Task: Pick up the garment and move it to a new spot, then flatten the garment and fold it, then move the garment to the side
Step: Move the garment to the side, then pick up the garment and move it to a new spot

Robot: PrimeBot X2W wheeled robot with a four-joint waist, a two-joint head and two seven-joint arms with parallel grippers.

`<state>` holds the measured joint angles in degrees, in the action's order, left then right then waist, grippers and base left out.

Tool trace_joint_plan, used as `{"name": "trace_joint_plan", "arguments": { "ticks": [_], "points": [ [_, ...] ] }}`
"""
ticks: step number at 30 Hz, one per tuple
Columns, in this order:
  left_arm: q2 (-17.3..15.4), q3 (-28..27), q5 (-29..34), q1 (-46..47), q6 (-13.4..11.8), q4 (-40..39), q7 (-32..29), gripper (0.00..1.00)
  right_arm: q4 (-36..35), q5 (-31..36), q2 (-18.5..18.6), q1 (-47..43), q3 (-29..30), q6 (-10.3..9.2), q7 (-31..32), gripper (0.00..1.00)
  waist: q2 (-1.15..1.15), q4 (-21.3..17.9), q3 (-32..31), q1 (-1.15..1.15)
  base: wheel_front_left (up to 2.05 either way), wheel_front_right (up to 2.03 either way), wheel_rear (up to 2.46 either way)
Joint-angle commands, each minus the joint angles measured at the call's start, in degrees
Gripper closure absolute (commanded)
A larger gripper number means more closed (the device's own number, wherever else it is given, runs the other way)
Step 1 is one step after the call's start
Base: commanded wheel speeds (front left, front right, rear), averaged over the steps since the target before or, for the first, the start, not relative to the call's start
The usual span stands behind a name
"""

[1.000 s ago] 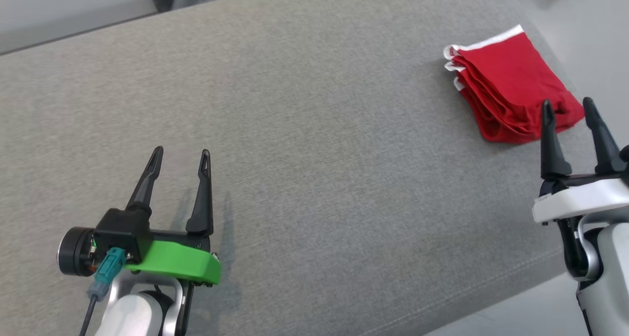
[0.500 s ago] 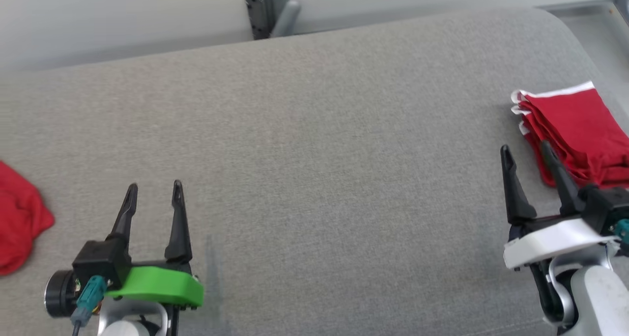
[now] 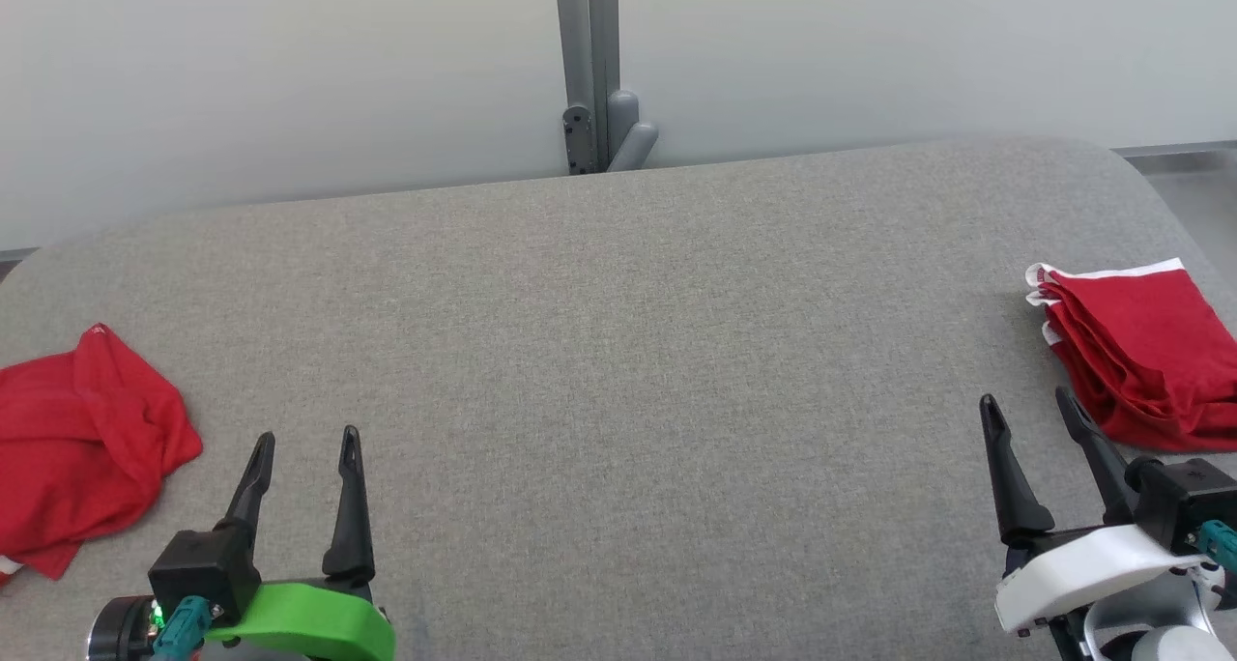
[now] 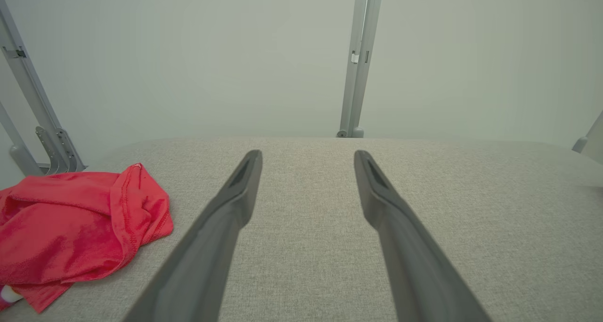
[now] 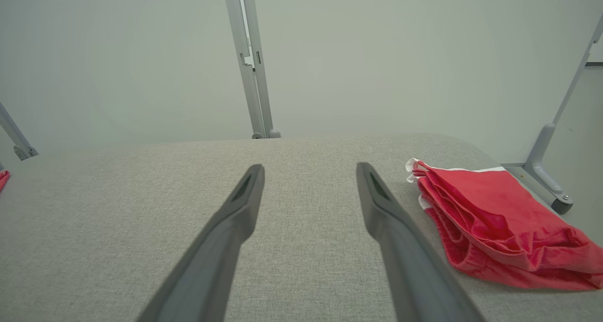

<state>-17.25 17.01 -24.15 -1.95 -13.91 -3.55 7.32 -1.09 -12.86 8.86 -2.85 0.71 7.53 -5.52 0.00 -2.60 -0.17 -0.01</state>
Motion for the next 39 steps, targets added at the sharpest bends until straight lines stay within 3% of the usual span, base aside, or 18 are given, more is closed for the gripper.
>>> {"name": "trace_joint_plan", "arguments": {
  "ticks": [1, 16, 39],
  "points": [
    [-0.6, 0.1, -0.1, -1.2, -0.2, -0.2, -0.2, 0.0, -0.8, 0.6, 0.0, -1.3, 0.1, -0.08, 0.5, 0.0, 0.0, 0.2, -1.2, 0.01, 0.0, 0.0, 0.0],
    [-1.4, 0.7, -0.7, -2.3, -0.5, -0.6, -1.4, 0.0, -4.7, 1.4, -0.5, -5.1, 1.2, -0.08, 2.8, 0.0, 0.0, -0.7, -2.2, 0.01, 0.0, 0.0, 0.0],
    [-1.8, 1.2, -1.0, -0.9, -0.8, -0.3, -1.3, 0.0, -4.9, 0.8, -1.1, -4.7, 1.4, -0.08, 2.3, 0.0, 0.0, 0.4, -2.1, 0.01, 0.0, 0.0, 0.0]
  ]
}}
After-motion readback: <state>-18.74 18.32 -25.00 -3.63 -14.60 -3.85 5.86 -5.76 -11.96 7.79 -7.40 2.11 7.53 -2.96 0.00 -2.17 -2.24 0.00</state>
